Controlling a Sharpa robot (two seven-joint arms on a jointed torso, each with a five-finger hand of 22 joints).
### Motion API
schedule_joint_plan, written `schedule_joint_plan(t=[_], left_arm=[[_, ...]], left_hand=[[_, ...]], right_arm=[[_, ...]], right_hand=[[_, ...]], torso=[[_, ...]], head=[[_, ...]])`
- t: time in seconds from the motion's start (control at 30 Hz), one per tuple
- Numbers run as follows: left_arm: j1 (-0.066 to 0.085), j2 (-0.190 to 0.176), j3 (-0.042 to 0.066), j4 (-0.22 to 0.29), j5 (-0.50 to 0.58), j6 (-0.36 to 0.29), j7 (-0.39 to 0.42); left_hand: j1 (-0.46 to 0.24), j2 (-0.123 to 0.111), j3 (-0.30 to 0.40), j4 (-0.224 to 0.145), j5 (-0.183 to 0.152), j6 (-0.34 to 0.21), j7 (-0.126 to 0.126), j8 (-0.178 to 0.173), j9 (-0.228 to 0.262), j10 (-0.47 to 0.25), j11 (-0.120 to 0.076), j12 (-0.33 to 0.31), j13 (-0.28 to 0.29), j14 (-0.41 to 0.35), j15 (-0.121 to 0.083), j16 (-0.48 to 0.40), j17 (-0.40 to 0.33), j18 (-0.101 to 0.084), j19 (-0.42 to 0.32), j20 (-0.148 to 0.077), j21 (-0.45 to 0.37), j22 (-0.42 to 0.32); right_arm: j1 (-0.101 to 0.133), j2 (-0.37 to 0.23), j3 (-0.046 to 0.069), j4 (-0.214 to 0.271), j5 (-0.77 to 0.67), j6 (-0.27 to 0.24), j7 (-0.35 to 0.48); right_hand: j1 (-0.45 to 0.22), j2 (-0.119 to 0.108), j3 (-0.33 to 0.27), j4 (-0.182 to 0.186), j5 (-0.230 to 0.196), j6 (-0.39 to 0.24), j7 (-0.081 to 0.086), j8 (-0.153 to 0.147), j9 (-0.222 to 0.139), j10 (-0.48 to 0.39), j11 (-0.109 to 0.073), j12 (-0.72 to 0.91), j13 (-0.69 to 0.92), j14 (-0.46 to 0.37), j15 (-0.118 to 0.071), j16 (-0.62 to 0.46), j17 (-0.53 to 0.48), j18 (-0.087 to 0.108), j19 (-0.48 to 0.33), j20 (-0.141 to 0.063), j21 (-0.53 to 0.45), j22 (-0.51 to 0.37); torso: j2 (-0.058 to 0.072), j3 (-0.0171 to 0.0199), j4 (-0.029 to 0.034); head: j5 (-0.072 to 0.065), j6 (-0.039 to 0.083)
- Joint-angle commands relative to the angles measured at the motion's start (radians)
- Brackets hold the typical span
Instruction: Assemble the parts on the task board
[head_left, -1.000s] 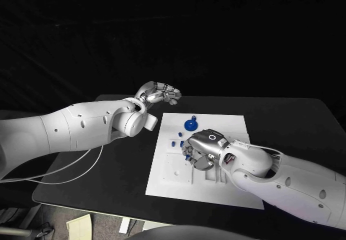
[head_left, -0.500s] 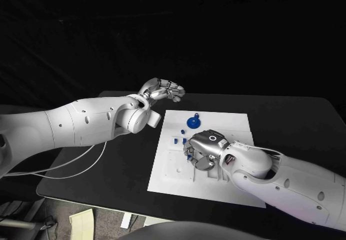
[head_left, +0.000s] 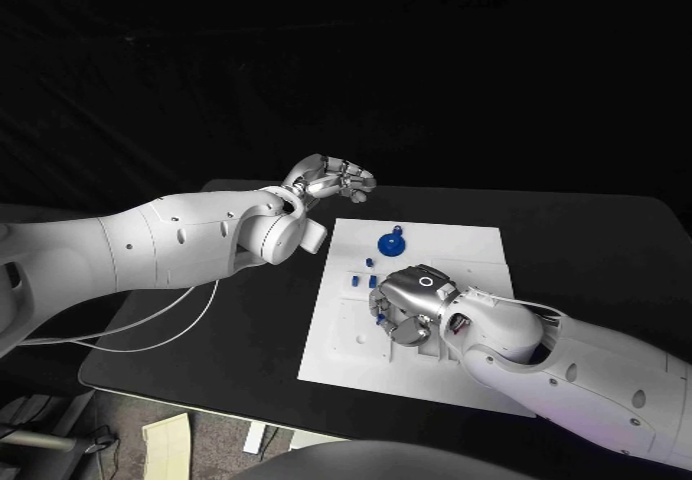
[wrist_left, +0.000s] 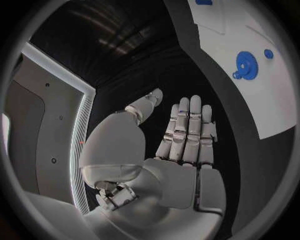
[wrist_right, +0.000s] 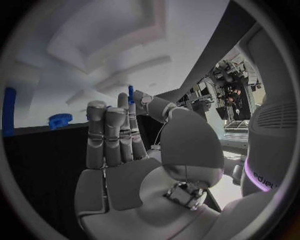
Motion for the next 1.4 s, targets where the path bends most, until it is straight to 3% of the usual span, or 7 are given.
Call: schedule_joint_plan(t=[0.03, 0.53, 1.4], left_arm=[[0.003, 0.002, 0.001, 0.0, 0.005, 0.001, 0.008], [0.003, 0.0, 0.001, 0.001, 0.005, 0.002, 0.006], [0.003, 0.001, 0.001, 0.001, 0.005, 0.004, 0.003]], left_hand=[[-0.003, 0.004, 0.0, 0.004, 0.003, -0.006, -0.001, 0.003, -0.002, -0.006, -0.004, 0.001, -0.001, 0.005, 0.0, -0.005, 0.002, 0.017, 0.006, 0.0, -0.004, 0.002], [-0.003, 0.004, 0.0, 0.004, 0.003, -0.007, 0.0, 0.003, -0.002, -0.006, -0.004, 0.001, -0.001, 0.005, 0.0, -0.007, 0.003, 0.017, 0.006, 0.0, -0.005, 0.002], [-0.003, 0.003, -0.001, 0.005, 0.003, -0.007, 0.0, 0.004, -0.003, -0.007, -0.003, 0.0, -0.002, 0.005, 0.0, -0.009, 0.005, 0.017, 0.006, 0.0, -0.007, 0.002]], right_arm=[[-0.002, 0.001, 0.0, -0.003, -0.02, 0.022, -0.005], [-0.002, 0.001, 0.0, -0.004, -0.045, 0.02, -0.028], [-0.003, 0.027, -0.006, -0.019, -0.059, 0.106, -0.04]], right_hand=[[0.001, 0.008, -0.001, -0.007, 0.006, 0.003, 0.004, 0.003, 0.002, 0.006, 0.0, -0.004, 0.002, 0.0, -0.004, 0.004, -0.001, 0.061, 0.0, -0.01, 0.005, 0.019], [0.001, 0.008, -0.001, -0.008, 0.005, 0.003, 0.004, 0.003, 0.002, 0.006, 0.0, -0.005, 0.003, 0.0, -0.004, 0.004, -0.002, 0.061, 0.0, -0.01, 0.006, 0.019], [-0.001, 0.01, -0.001, -0.01, 0.005, 0.003, 0.004, 0.002, 0.003, 0.006, 0.0, -0.006, 0.006, 0.001, -0.004, 0.005, -0.002, 0.061, -0.001, -0.01, 0.008, 0.019]], torso=[[0.0, 0.0005, -0.0009], [0.0, 0.0015, -0.001], [0.0, 0.0004, -0.0017]], head=[[0.002, -0.004], [0.003, -0.008], [0.005, -0.017]])
